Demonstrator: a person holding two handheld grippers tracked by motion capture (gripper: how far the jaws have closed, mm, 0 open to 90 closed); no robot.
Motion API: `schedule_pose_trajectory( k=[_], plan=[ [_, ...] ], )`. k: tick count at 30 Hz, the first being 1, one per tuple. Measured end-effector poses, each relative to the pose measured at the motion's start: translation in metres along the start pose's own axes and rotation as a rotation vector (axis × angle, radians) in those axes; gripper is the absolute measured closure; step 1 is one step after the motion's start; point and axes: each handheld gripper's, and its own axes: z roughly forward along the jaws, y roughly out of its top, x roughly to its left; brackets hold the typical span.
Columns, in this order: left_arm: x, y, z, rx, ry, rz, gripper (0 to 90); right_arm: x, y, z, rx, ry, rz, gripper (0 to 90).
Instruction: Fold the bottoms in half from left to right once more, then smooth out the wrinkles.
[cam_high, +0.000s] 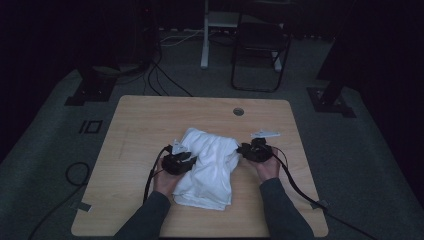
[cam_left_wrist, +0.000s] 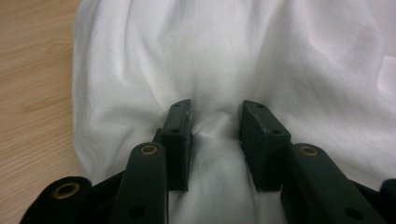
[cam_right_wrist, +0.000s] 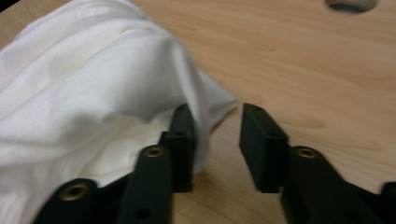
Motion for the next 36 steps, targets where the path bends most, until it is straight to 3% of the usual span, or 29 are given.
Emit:
schedule_pose_trajectory(
  k=[6, 14, 20, 24, 27, 30, 31, 34, 36],
  plan=[
    [-0.008, -0.001, 0.004, -0.003, 0.069, -0.003, 65.7, -0.003, 0.012, -0.022, -0.050, -0.022, -0.023, 53.5],
    [-0.011, -0.003, 0.004, -0.022, 0.091, -0.015, 65.9, 0.008, 0.029, -0.034, -0.117, -0.005, -0.045, 50.2],
    [-0.009, -0.003, 0.004, -0.026, 0.083, -0.016, 65.8, 0.022, 0.039, -0.030, -0.142, 0.022, -0.070, 45.4],
    [-0.010, -0.003, 0.004, -0.023, 0.084, -0.013, 65.8, 0.035, 0.045, -0.010, -0.123, 0.047, -0.083, 43.0],
    [-0.010, -0.003, 0.004, -0.023, 0.084, -0.014, 65.9, 0.038, 0.043, 0.006, -0.062, 0.046, -0.093, 53.6],
    [-0.010, -0.003, 0.004, -0.026, 0.083, -0.014, 65.9, 0.038, 0.037, 0.015, 0.004, 0.028, -0.103, 79.9],
    [-0.010, -0.004, 0.004, -0.028, 0.081, -0.018, 65.9, 0.038, 0.035, 0.015, 0.004, 0.022, -0.103, 83.5],
    [-0.010, -0.004, 0.003, -0.031, 0.080, -0.022, 65.9, 0.031, 0.029, 0.008, 0.001, 0.028, -0.074, 85.1],
    [-0.010, -0.004, 0.003, -0.029, 0.077, -0.022, 66.2, 0.026, 0.023, 0.001, 0.003, 0.027, -0.090, 85.5]
  ],
)
